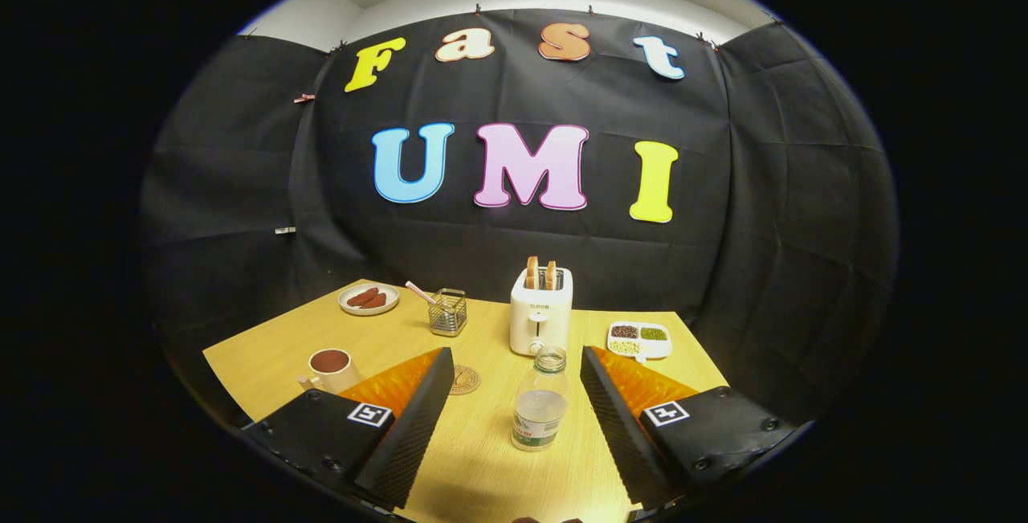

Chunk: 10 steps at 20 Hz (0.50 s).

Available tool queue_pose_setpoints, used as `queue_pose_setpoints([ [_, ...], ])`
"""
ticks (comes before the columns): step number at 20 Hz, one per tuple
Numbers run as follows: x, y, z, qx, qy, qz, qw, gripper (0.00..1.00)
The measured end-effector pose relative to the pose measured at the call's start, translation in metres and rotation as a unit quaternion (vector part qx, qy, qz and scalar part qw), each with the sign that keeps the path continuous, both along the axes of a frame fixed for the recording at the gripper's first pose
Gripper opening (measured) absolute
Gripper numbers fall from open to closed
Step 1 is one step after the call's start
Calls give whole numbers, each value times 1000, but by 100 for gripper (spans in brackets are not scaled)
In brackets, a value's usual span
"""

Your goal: Take the bottle from table, then pour the juice into the cup, finally place the bottle on the coaster

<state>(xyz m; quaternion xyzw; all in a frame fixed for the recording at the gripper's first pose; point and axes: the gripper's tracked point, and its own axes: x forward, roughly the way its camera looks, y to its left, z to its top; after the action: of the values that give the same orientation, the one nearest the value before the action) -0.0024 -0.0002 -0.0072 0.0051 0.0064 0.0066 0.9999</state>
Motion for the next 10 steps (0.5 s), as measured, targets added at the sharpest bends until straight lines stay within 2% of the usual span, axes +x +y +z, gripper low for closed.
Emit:
queue_pose_setpoints([
  [10, 12, 0, -11, -20, -5, 8, 1000, 97],
])
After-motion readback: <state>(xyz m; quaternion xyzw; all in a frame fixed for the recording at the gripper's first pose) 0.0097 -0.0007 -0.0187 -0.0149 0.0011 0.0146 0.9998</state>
